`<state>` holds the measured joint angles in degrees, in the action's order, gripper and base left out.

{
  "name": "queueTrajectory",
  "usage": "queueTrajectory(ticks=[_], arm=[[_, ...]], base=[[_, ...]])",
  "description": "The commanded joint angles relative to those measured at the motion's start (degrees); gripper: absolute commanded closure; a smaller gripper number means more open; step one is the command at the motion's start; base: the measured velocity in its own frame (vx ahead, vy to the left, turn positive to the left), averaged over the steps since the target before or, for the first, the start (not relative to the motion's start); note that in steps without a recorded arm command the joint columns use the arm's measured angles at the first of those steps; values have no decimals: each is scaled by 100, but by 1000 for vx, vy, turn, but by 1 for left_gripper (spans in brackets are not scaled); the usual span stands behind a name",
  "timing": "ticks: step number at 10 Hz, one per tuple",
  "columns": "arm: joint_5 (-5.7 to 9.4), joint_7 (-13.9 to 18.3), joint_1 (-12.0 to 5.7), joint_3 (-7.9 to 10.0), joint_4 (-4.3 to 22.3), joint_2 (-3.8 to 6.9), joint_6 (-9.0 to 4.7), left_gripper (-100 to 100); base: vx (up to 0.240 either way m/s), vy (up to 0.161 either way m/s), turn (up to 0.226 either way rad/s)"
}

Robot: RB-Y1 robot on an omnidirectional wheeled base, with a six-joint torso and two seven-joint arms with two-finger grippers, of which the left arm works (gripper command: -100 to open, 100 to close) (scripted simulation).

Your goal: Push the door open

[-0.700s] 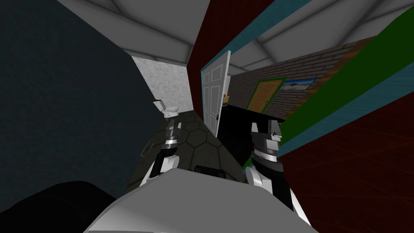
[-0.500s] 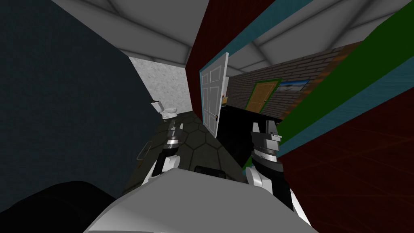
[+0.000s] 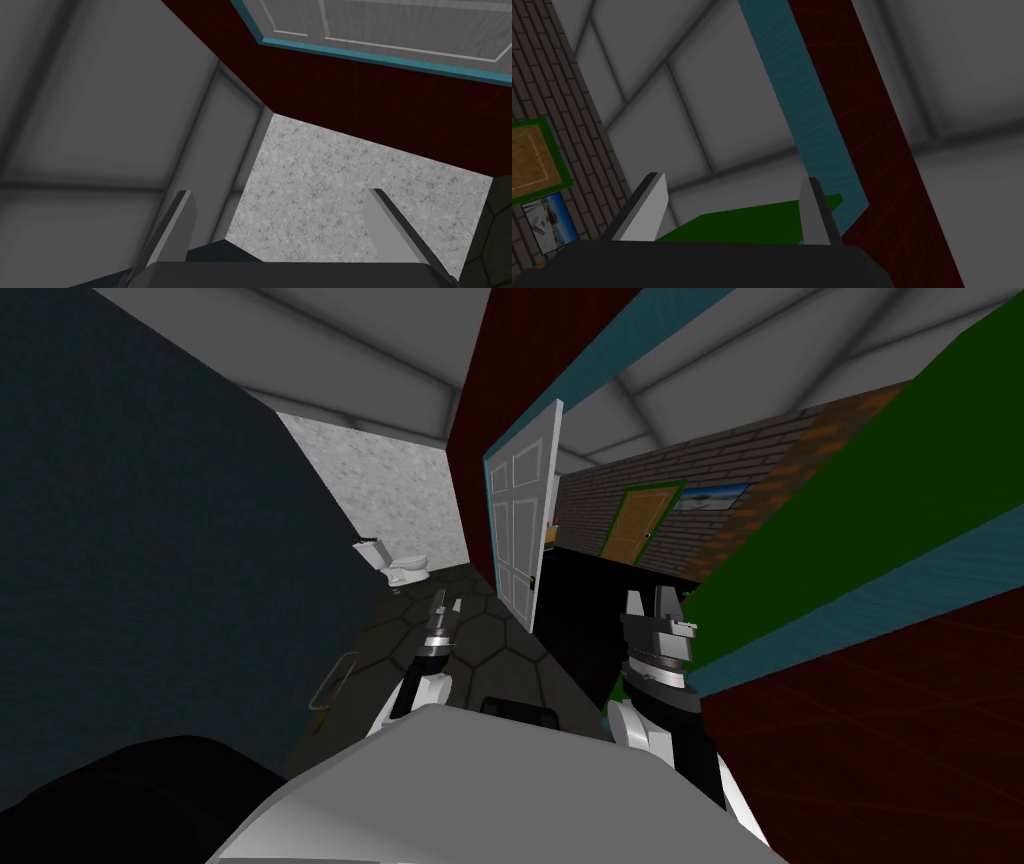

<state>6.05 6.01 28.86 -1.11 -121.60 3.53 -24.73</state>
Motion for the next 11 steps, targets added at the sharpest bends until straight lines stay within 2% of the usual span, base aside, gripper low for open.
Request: queueTrajectory(ticks=[1, 4, 11], arm=[[-23, -8, -63, -70, 167, 25, -32, -100], [-76, -19, -187, -245, 625, 98, -174, -100], [-160, -36, -383, -520, 1348, 195, -397, -100]], base=[[151, 43, -75], [130, 31, -103], [105, 29, -85]])
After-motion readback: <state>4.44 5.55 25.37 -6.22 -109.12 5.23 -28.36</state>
